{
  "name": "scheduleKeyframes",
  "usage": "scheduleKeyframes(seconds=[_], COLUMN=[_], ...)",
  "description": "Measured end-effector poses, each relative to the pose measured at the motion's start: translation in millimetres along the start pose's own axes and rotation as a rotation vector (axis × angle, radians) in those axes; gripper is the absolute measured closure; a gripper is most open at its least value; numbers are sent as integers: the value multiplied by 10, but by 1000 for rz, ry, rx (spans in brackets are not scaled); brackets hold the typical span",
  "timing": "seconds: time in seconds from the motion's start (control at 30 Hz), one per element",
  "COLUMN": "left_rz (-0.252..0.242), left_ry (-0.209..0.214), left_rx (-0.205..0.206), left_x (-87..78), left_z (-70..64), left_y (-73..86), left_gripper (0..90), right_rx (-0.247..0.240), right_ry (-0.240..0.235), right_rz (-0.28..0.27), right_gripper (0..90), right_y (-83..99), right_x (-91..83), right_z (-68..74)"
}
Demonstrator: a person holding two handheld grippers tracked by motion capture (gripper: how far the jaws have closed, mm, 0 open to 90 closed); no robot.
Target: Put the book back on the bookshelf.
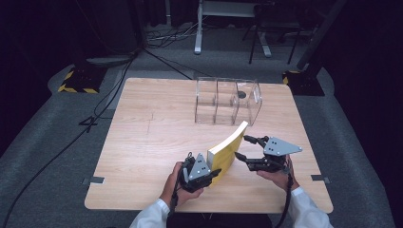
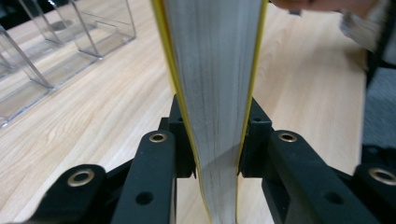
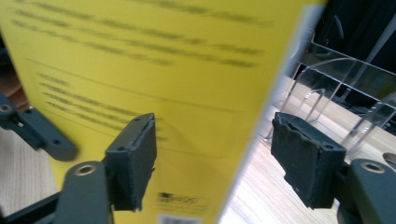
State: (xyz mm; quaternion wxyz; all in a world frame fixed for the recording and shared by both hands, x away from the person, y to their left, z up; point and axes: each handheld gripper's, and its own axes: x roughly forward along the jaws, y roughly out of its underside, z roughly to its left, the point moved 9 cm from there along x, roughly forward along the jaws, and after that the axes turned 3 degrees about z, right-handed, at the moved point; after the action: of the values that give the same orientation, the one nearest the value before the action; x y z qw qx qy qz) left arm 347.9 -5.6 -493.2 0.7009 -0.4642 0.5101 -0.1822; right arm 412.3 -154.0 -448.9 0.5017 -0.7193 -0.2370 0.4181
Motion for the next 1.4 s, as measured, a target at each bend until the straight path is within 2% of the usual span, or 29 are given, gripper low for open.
scheduleKeyframes(seconds=[0.03, 0.07, 0.1, 0.13, 0.17, 0.2, 0.23, 0.33, 0.4, 0.43, 0.5, 0.53, 0.57, 0.6, 0.67, 0.7, 0.73, 0.83, 0.87, 0.9, 0.97, 1.03, 1.13, 1.23, 1.33, 1.4], left_rz=[0, 3, 5, 12, 12, 20, 20, 28, 34, 39, 46, 46, 45, 45, 37, 37, 46, 62, 54, 54, 49, 58, 54, 35, 17, 6], left_ry=[0, 23, 45, 82, 82, 119, 119, 163, 181, 184, 165, 156, 149, 126, 101, 101, 58, 17, 29, 29, 41, 40, 37, 22, 26, 38], left_rx=[0, 17, 34, 64, 64, 83, 83, 108, 130, 140, 142, 137, 131, 133, 112, 112, 107, 107, 100, 100, 104, 115, 108, 102, 94, 86], left_x=[0, -33, -64, -129, -129, -193, -193, -278, -336, -354, -375, -388, -402, -413, -434, -434, -435, -433, -430, -430, -425, -408, -355, -251, -113, -19], left_z=[0, -10, -22, -39, -39, -45, -45, -50, -46, -40, -12, 14, 37, 76, 132, 132, 190, 250, 244, 244, 233, 237, 245, 272, 300, 321], left_y=[0, 20, 38, 78, 78, 118, 118, 171, 210, 222, 234, 244, 257, 265, 291, 291, 320, 374, 385, 385, 380, 360, 328, 268, 187, 129], left_gripper=[738, 741, 741, 743, 744, 744, 744, 744, 744, 744, 738, 733, 724, 689, 660, 626, 598, 557, 558, 565, 571, 570, 567, 566, 557, 544], right_rx=[0, 14, 14, 11, 11, -10, -10, -29, -38, -61, -80, -95, -114, -117, -113, -113, -125, -151, -163, -163, -203, -208, -207, -179, -137, -131], right_ry=[0, -33, -33, -95, -95, -152, -152, -243, -312, -339, -380, -406, -404, -407, -434, -434, -450, -482, -492, -492, -503, -509, -475, -418, -376, -349], right_rz=[0, -5, -5, -10, -10, -12, -12, -15, -4, 5, 12, 12, 14, 15, -3, -3, -7, -14, -14, -14, -8, -14, -9, -7, -21, -18], right_gripper=[307, 255, 255, 244, 244, 242, 242, 266, 324, 342, 427, 430, 433, 490, 583, 583, 636, 669, 659, 659, 624, 576, 566, 577, 664, 691], right_y=[0, -3, -3, -7, -7, -17, -17, -30, -17, -7, 1, 4, 6, 3, -5, -5, -2, -12, -15, -15, -18, -31, -35, -26, -23, -22], right_x=[0, -20, -20, -32, -32, -40, -40, -33, -22, -11, -7, -14, -12, -24, -64, -64, -83, -117, -131, -131, -167, -189, -172, -133, -145, -154], right_z=[0, -17, -17, 18, 18, 91, 91, 228, 332, 400, 485, 535, 567, 579, 583, 583, 605, 675, 716, 716, 790, 842, 849, 776, 629, 571])
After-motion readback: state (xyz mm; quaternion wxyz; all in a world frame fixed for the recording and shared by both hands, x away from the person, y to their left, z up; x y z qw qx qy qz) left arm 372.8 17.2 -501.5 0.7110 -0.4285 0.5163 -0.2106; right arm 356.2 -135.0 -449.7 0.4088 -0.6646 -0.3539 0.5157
